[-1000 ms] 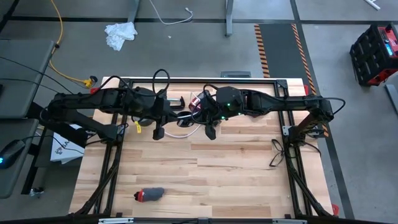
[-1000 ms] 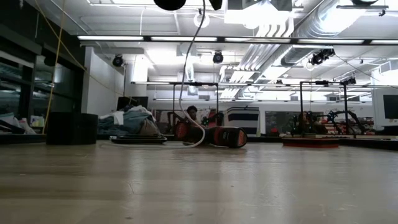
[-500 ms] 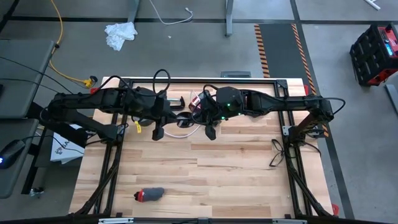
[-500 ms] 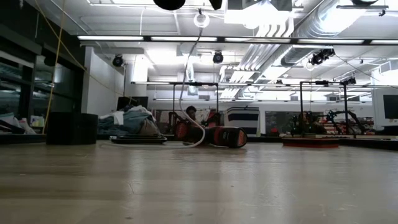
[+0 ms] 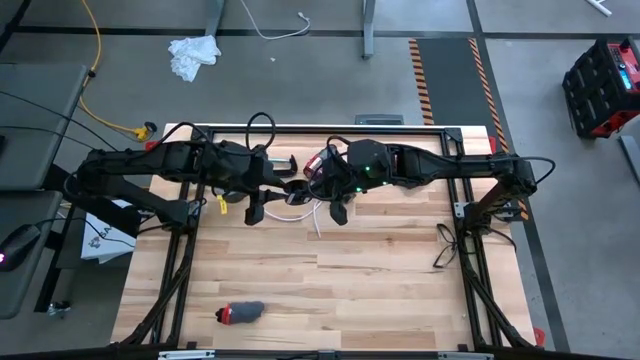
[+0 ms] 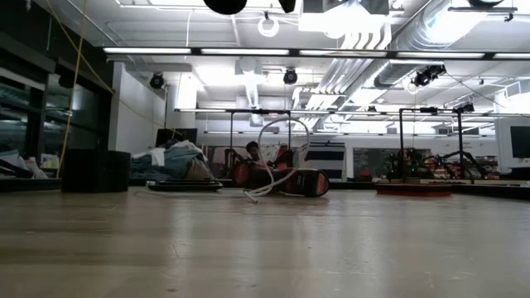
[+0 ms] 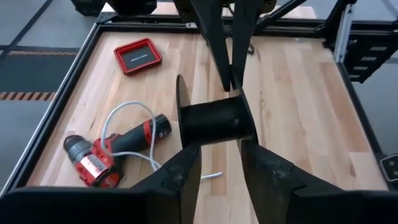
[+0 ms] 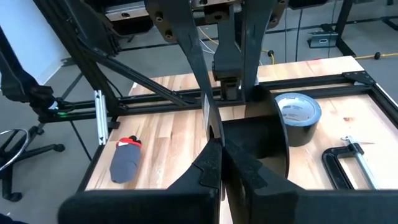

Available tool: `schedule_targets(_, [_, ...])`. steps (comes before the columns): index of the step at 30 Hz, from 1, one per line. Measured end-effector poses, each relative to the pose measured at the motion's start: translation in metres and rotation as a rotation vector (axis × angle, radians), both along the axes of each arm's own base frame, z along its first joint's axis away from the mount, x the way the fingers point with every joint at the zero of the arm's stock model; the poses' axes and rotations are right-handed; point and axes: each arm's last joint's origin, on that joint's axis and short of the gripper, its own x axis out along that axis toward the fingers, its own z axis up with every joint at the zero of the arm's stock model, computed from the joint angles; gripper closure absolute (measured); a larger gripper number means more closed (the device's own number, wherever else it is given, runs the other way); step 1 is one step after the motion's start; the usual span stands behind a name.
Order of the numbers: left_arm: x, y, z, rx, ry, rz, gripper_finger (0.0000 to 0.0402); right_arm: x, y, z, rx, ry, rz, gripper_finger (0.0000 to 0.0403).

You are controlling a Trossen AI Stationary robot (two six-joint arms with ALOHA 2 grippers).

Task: Coil cords
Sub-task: Coil the white cable wire into the black spool

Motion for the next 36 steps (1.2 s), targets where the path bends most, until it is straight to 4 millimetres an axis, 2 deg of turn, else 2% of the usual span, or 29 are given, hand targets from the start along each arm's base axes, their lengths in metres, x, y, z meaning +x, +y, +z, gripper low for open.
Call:
schedule_targets(3, [-0.003, 0.000, -0.008, 0.002, 0.066, 0.011, 0.0283, -0.001, -0.001, -0.003, -0.006, 0.030, -0.020, 0.0403])
schedule_targets(7, [-0.001, -0.002, -0.033, -0.050, 0.143, 0.030, 0.0283, -0.003, -0.003, -0.016, -0.008, 0.146, -0.032, 0.0403])
schedule_targets(11, [0.006, -0.010, -0.074, -0.123, 0.174, 0.040, 0.0283, 0.009, 0.001, -0.049, 0.015, 0.314, 0.012, 0.0403])
schedule_targets(17, [0.004, -0.026, -0.128, -0.238, 0.157, 0.077, 0.0283, 0.042, 0.016, -0.103, 0.043, 0.404, 0.133, 0.0403])
schedule_targets(23, [-0.007, -0.037, -0.151, -0.215, 0.128, 0.118, 0.0283, 0.067, 0.023, -0.136, 0.086, 0.378, 0.128, 0.0403])
schedule_targets(26, [-0.011, -0.040, -0.164, -0.160, 0.132, 0.110, 0.0283, 0.072, 0.020, -0.144, 0.095, 0.372, 0.116, 0.0403])
schedule_targets(31, [-0.012, -0.039, -0.177, -0.149, 0.106, 0.091, 0.0284, 0.074, 0.015, -0.142, 0.116, 0.344, 0.100, 0.0403])
schedule_targets(36, [-0.010, -0.030, -0.176, -0.129, 0.076, 0.142, 0.0284, 0.076, 0.015, -0.139, 0.144, 0.318, 0.102, 0.0403])
